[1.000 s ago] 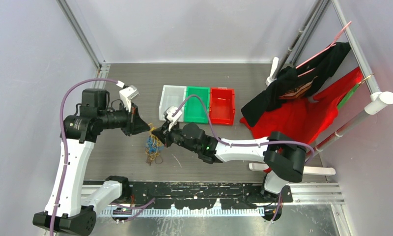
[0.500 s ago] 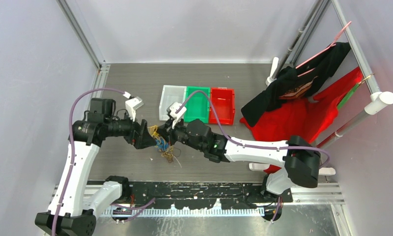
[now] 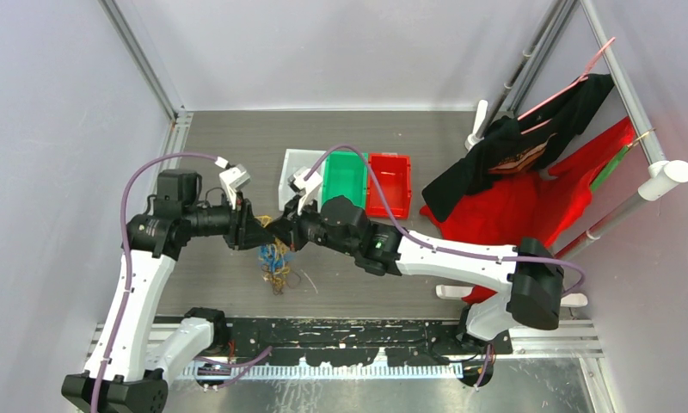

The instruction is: Untangle the cables

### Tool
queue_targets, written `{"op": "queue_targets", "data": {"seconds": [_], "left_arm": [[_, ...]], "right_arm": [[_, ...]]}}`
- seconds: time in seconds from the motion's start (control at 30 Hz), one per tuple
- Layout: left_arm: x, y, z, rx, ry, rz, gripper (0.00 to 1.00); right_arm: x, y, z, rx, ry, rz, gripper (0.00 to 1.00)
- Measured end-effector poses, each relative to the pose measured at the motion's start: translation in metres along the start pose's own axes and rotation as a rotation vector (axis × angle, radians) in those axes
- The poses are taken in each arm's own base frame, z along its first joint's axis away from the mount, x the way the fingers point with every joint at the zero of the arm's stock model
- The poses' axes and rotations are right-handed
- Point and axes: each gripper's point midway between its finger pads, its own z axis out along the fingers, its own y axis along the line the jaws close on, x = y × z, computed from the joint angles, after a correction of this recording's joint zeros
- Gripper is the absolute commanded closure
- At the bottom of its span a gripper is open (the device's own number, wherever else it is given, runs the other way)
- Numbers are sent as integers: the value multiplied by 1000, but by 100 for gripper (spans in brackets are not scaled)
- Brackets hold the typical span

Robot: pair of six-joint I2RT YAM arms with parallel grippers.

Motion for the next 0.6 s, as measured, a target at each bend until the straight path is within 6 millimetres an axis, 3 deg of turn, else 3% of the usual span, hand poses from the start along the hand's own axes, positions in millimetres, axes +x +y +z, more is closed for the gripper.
{"op": "queue_targets", "data": {"seconds": [0.13,0.27,0.47,0.6], "left_arm": [[0,1,-2,-16,5,27,93],[2,4,-5,-47,8,53,99],[1,13,-14,-137,8,109,100],[4,15,-17,-164,19,127,100]], "right_arm": [[1,-1,-2,9,21,33,99],[5,-3,-9,24,55,44,99],[20,-17,-22,95,139,19,99],[19,-29,-32,157,152,-16,99]]}}
